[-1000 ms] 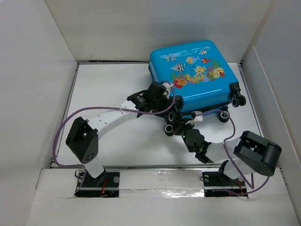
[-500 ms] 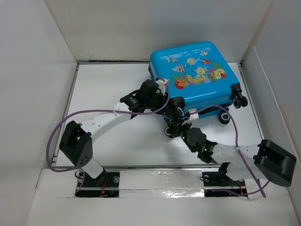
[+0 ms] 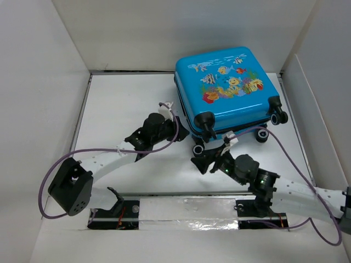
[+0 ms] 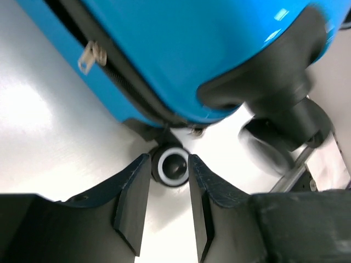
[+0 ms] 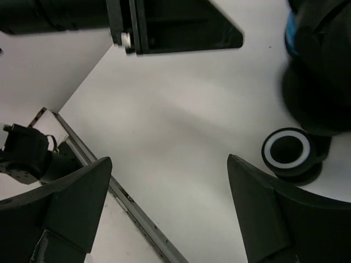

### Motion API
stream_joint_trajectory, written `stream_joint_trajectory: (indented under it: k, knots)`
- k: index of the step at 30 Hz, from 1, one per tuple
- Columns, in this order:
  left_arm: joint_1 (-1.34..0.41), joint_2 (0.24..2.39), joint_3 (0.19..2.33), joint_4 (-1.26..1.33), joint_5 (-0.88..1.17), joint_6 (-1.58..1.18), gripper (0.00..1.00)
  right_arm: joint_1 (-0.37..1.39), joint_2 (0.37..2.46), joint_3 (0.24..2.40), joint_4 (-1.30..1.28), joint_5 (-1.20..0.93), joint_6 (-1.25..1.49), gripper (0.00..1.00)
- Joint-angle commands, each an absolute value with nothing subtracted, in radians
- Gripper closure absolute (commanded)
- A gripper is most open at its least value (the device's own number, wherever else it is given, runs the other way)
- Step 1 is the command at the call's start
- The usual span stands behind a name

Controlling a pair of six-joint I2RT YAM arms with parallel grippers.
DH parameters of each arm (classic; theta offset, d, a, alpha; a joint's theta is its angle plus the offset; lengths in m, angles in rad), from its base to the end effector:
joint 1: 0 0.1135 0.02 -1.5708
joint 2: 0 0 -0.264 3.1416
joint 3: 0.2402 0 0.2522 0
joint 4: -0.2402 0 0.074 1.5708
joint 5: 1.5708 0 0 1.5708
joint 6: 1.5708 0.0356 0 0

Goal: Pack the luggage

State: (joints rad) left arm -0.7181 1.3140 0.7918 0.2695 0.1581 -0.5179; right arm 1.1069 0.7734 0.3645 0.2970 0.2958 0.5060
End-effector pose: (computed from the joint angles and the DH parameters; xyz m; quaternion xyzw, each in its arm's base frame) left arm 0.2229 -0.2022 0.2714 0.1269 0.7793 -0.4046 0.4614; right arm 0.0930 0.1627 0.2435 -0.1244 0.7334 0.3998 0.5355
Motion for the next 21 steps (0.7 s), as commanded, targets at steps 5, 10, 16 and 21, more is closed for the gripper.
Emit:
stream_joint_trajectory:
  k: [5, 10, 16, 21]
  knots:
    - [-0.732, 1.308, 0.644, 0.543, 0.250, -0.586, 0.75, 1.046, 0.572, 0.489, -0.115, 0.413, 0.489, 0.73]
    - [-0.761, 1.348, 0.611, 0.653, 0.279, -0.606, 0.76, 1.037, 0.675, 0.610, -0.196, 0.489, 0.469, 0.82]
    - [-0.761, 1.419, 0.572, 0.762, 0.345, -0.632, 0.79, 0.927, 0.758, 0.640, -0.169, 0.440, 0.416, 0.86]
    - [-0.761, 1.419, 0.558, 0.831, 0.383, -0.663, 0.81, 0.856, 0.750, 0.626, -0.149, 0.380, 0.402, 0.80]
